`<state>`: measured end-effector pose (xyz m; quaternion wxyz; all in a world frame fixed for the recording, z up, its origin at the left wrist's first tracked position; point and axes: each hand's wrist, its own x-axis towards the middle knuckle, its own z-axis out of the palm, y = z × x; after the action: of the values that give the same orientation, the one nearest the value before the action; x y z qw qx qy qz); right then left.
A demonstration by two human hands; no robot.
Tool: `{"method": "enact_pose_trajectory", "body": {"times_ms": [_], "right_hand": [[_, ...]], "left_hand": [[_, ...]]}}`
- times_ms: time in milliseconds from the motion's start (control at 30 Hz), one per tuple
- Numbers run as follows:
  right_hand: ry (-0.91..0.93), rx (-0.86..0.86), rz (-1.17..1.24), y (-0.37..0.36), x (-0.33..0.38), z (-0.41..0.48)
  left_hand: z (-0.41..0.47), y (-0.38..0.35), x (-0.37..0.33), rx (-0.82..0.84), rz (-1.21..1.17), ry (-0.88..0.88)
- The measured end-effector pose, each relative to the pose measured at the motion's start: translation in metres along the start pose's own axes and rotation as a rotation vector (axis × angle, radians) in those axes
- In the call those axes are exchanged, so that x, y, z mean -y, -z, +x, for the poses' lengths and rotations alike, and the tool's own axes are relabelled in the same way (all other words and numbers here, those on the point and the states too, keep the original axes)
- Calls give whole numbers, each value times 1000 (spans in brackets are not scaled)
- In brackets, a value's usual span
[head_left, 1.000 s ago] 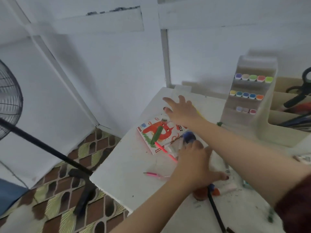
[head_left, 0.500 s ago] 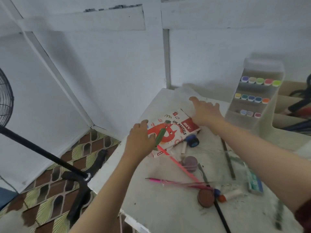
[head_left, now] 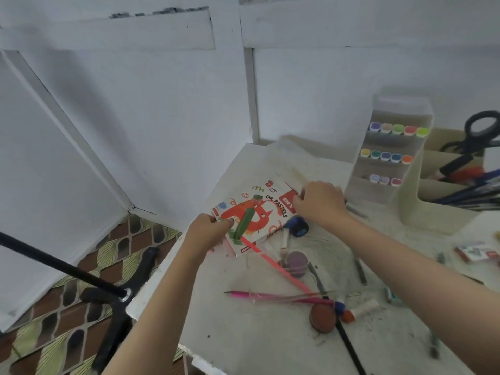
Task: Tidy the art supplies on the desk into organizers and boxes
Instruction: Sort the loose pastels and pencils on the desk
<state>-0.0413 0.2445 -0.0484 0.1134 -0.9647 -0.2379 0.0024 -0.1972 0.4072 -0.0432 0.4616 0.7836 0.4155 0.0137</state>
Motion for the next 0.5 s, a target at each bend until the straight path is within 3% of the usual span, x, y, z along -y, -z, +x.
{"method": "enact_pose_trajectory", "body": {"times_ms": [133, 233, 367, 500], "right_hand": [[-83, 143, 356, 10, 0, -3], [-186, 135, 632, 15, 6, -5], [-238, 146, 691, 17, 7, -8], [-314, 273, 778, 21, 9, -10]], "left_hand": [[-4, 4, -10, 14, -132, -14], [-6, 1, -20, 7, -205, -4], [-10, -8, -30, -14, -181, 7], [-10, -13, -31, -17, -263, 40]]}}
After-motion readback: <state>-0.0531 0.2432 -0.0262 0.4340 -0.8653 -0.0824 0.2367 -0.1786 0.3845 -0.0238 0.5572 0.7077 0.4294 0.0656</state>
